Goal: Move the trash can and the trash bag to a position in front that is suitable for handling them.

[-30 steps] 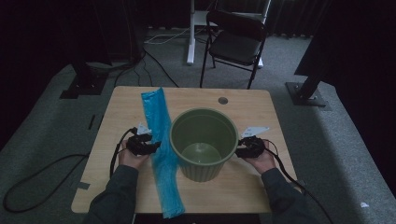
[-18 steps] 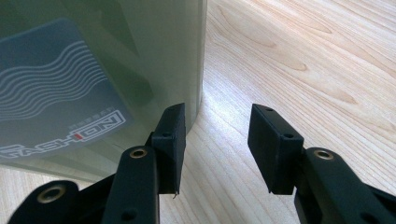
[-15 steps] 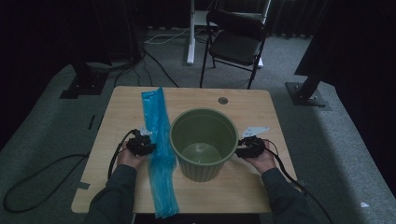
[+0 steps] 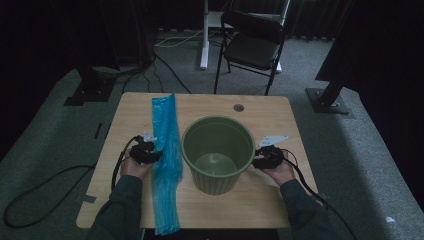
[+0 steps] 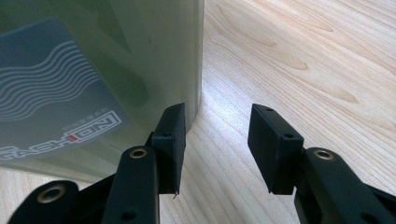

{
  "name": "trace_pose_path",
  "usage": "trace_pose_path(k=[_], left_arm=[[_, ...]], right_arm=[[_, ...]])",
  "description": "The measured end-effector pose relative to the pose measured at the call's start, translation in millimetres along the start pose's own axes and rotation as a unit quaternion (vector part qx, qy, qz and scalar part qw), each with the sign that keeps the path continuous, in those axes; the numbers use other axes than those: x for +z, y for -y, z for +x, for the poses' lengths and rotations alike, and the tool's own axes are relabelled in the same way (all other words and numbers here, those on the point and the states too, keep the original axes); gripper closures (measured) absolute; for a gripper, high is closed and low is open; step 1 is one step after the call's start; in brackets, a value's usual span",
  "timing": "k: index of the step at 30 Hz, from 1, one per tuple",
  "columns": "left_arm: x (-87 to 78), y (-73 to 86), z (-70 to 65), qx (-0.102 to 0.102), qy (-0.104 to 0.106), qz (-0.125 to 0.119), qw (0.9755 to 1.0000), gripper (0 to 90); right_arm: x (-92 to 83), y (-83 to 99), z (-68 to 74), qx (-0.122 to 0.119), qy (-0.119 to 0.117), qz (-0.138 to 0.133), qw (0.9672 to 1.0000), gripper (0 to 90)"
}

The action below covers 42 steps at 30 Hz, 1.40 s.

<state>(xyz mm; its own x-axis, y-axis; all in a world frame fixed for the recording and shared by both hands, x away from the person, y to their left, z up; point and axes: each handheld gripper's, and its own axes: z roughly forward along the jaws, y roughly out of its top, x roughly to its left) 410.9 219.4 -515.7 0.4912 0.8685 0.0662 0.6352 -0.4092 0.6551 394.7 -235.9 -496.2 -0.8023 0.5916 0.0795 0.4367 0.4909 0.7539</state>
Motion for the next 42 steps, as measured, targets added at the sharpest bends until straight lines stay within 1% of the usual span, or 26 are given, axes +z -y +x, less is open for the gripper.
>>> trace_pose_path(k=[2,4,5,6,9,10,11,12,15,16,17,18,20,24,26,28,29,31,33,35,36,37,38,39,40,42], left_arm=[[1.6,-5.5,5.9,-0.017,-0.007,-0.011,0.9998,51.4],[6.3,-11.7,17.9,-0.047,-0.013,-0.020,0.9986,49.5],[6.3,-11.7,17.9,-0.047,-0.013,-0.020,0.9986,49.2],[9.0,-12.9,21.8,-0.059,-0.012,-0.020,0.9980,49.2],[18.6,-14.2,30.8,-0.080,-0.015,-0.013,0.9966,48.1],[25.8,-13.8,34.2,-0.089,-0.017,-0.005,0.9959,47.7],[25.8,-13.8,34.2,-0.089,-0.017,-0.005,0.9959,47.8],[32.7,-12.3,35.3,-0.096,-0.014,0.004,0.9953,48.0],[34.1,-12.2,35.0,-0.097,-0.011,-0.002,0.9953,50.6],[34.0,-12.8,34.8,-0.097,-0.004,-0.002,0.9952,59.5],[33.7,-13.2,33.7,-0.093,-0.003,0.000,0.9957,59.5],[33.1,-13.3,32.8,-0.087,0.001,0.003,0.9962,65.2],[32.1,-12.6,30.1,-0.085,0.012,0.004,0.9963,74.0],[29.1,-11.0,23.3,-0.076,0.032,0.012,0.9965,83.7],[26.9,-9.2,19.9,-0.078,0.043,0.015,0.9959,87.3],[24.3,-7.0,16.1,-0.076,0.055,0.018,0.9954,87.5],[22.8,-5.9,13.9,-0.079,0.062,0.021,0.9947,87.6],[19.9,-4.1,9.4,-0.074,0.071,0.025,0.9945,87.5],[16.8,-1.3,5.6,-0.070,0.084,0.029,0.9936,87.3],[13.7,2.3,0.5,-0.069,0.102,0.030,0.9920,86.7],[12.1,3.6,-2.9,-0.061,0.112,0.028,0.9915,84.0],[10.3,4.8,-7.0,-0.044,0.119,0.023,0.9917,75.9],[7.4,4.8,-13.9,-0.016,0.109,0.015,0.9938,62.5],[7.4,4.8,-13.9,-0.016,0.109,0.015,0.9938,58.9],[6.5,3.7,-14.1,-0.018,0.107,0.009,0.9941,58.9],[5.4,0.6,-12.6,-0.021,0.094,-0.002,0.9953,54.5]], right_arm=[[-0.1,0.0,-0.2,0.001,0.000,0.000,1.0000,55.9],[-0.5,0.0,-0.3,0.001,0.001,0.000,1.0000,55.9],[-0.5,0.0,-0.3,0.001,0.001,0.000,1.0000,55.9],[-0.6,0.0,-0.2,0.001,0.001,0.000,1.0000,55.9],[-0.4,0.1,0.1,0.001,0.001,0.001,1.0000,55.7],[-0.4,0.3,0.3,0.000,0.001,0.002,1.0000,55.7],[-0.4,0.3,0.3,0.000,0.001,0.002,1.0000,55.7],[-0.4,0.4,0.6,0.000,0.001,0.002,1.0000,55.7],[-0.3,0.6,0.7,0.000,0.001,0.002,1.0000,55.6],[-0.4,0.7,0.9,0.000,0.001,0.003,1.0000,55.6],[-0.5,1.0,0.9,0.000,0.001,0.002,1.0000,55.6],[-0.7,1.3,0.7,0.001,0.001,0.002,1.0000,55.6],[-1.4,2.0,0.0,0.002,0.002,0.002,1.0000,55.6],[-3.2,2.3,-1.1,0.003,0.004,-0.001,1.0000,55.6],[-3.5,2.3,-1.2,0.003,0.005,-0.001,1.0000,55.6],[-3.7,2.3,-1.4,0.002,0.005,-0.001,1.0000,55.7],[-3.8,2.4,-1.6,0.003,0.005,-0.002,1.0000,55.6],[-4.0,2.5,-1.8,0.004,0.005,-0.002,1.0000,55.6],[-4.3,2.4,-1.7,0.004,0.005,-0.003,1.0000,55.6],[-4.6,2.0,-1.7,0.006,0.005,-0.003,1.0000,55.6],[-4.7,1.9,-1.8,0.006,0.005,-0.004,1.0000,55.7],[-4.7,1.7,-1.9,0.006,0.006,-0.004,1.0000,55.6],[-4.4,1.4,-2.3,0.005,0.006,-0.005,1.0000,55.7],[-4.4,1.4,-2.3,0.005,0.006,-0.005,1.0000,55.7],[-4.2,1.2,-2.4,0.005,0.006,-0.005,1.0000,55.7],[-4.0,0.9,-2.3,0.005,0.006,-0.006,0.9999,55.7]])
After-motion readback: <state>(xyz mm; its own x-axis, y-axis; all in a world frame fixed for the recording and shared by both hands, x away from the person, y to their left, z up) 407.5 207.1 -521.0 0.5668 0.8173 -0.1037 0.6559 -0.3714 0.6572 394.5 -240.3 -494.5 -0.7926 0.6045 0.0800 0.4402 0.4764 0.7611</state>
